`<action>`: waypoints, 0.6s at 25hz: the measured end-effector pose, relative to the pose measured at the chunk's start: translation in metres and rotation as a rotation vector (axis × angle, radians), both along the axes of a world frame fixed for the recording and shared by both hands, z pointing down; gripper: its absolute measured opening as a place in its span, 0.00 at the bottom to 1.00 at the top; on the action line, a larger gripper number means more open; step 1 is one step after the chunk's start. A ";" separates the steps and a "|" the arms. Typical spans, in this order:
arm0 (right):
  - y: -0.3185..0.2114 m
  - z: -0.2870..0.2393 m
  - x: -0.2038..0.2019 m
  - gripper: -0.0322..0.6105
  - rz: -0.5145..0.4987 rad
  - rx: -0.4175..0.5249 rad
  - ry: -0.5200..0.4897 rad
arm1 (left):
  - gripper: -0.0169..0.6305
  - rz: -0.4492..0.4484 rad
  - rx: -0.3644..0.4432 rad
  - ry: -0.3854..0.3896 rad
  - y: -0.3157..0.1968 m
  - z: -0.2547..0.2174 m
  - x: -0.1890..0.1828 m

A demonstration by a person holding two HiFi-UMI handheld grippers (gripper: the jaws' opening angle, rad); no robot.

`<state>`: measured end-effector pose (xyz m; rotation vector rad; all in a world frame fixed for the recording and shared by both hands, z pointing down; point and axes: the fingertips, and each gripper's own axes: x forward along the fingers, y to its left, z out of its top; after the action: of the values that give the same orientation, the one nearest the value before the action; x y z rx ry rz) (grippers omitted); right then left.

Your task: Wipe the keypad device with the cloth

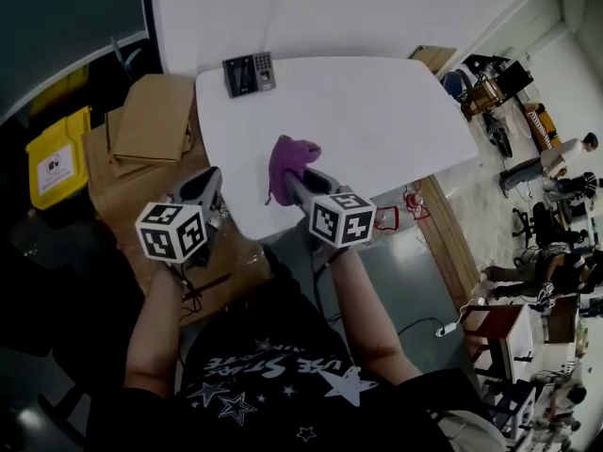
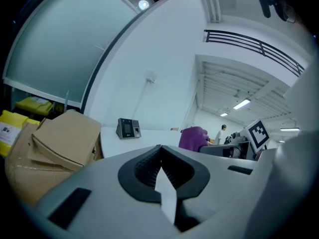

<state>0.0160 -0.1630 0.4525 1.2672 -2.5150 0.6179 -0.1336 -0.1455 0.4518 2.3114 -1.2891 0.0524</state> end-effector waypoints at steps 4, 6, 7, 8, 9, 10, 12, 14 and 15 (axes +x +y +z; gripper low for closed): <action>0.018 -0.001 0.006 0.19 0.014 -0.006 0.001 | 0.04 0.016 -0.006 0.000 0.012 -0.001 0.006; 0.022 -0.003 0.008 0.19 0.013 0.000 0.001 | 0.04 0.015 -0.002 0.005 0.014 -0.002 0.008; 0.024 -0.004 0.010 0.19 0.015 0.004 -0.001 | 0.04 0.016 0.000 0.005 0.014 -0.003 0.009; 0.024 -0.005 0.012 0.19 0.018 0.007 -0.004 | 0.04 0.017 0.002 0.003 0.014 -0.002 0.012; 0.026 -0.004 0.014 0.19 0.019 0.008 -0.006 | 0.04 0.018 0.002 0.002 0.015 -0.002 0.014; 0.028 -0.003 0.016 0.19 0.020 0.006 -0.009 | 0.04 0.019 0.001 0.001 0.017 -0.001 0.017; 0.034 0.000 0.020 0.19 0.015 -0.002 -0.015 | 0.04 0.019 -0.002 -0.002 0.022 0.000 0.023; 0.044 0.000 0.024 0.19 0.004 -0.006 -0.016 | 0.04 0.016 0.001 -0.010 0.030 -0.002 0.029; 0.049 -0.001 0.026 0.19 -0.004 -0.007 -0.016 | 0.04 0.013 0.004 -0.015 0.034 -0.005 0.032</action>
<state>0.0419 -0.1136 0.4518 1.2602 -2.5253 0.6375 -0.1015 -0.1110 0.4468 2.3266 -1.2824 0.0717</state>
